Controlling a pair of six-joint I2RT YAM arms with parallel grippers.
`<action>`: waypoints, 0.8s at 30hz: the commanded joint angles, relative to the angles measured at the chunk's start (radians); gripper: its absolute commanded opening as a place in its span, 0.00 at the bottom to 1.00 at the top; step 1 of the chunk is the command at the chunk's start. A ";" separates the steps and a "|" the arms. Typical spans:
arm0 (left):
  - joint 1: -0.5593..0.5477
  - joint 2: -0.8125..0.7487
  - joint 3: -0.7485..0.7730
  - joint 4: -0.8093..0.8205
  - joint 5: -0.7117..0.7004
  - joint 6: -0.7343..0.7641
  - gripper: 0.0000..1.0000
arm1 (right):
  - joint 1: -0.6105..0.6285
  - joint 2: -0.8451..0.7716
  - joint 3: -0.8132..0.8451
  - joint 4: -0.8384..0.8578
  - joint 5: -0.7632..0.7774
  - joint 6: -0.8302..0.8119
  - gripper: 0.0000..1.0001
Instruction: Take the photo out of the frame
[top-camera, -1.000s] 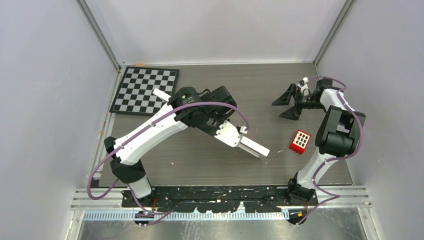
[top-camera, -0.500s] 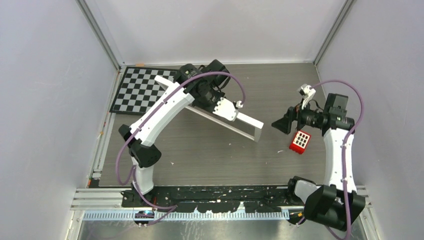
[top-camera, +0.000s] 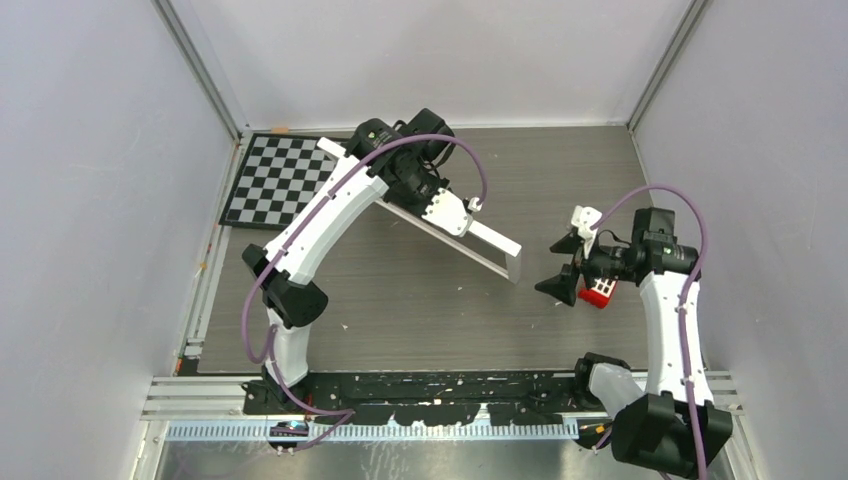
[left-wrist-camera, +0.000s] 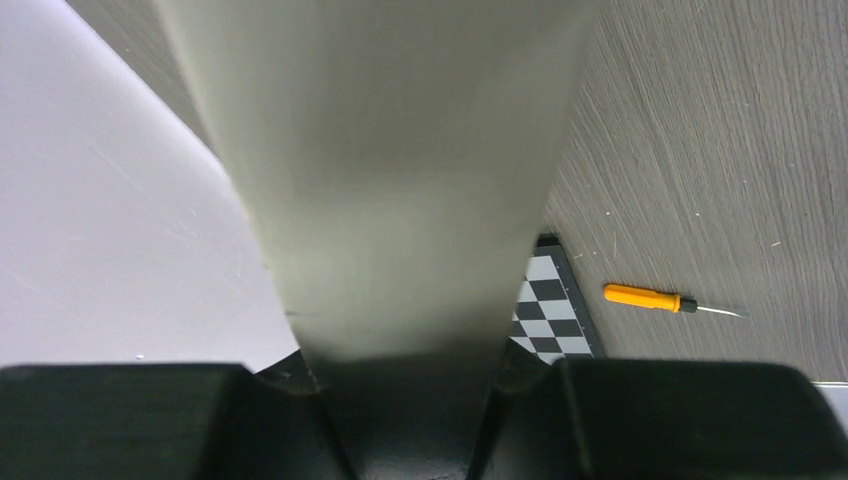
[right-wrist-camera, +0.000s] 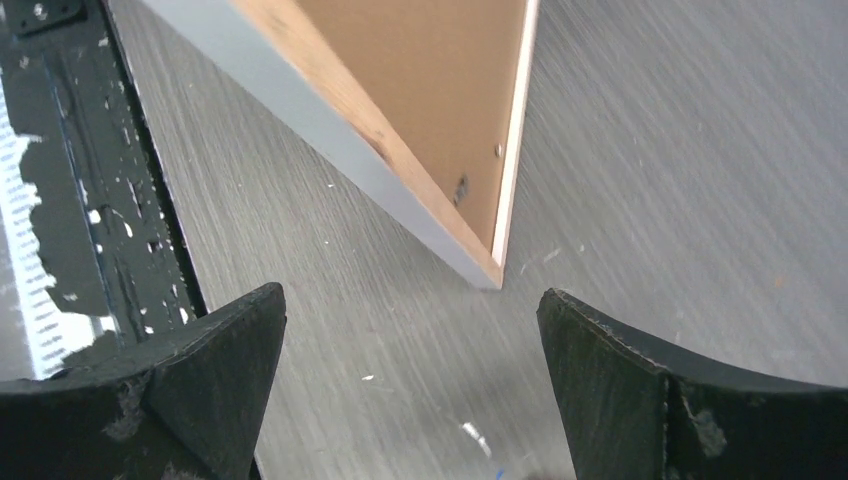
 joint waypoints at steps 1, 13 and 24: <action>-0.002 -0.001 0.039 -0.191 0.064 0.018 0.00 | 0.145 -0.081 -0.042 0.291 0.028 0.163 1.00; -0.002 -0.011 0.028 -0.190 0.091 -0.011 0.00 | 0.475 -0.111 -0.199 0.906 0.286 0.584 0.99; -0.002 0.012 0.066 -0.190 0.097 -0.031 0.00 | 0.556 -0.123 -0.257 1.093 0.334 0.686 0.62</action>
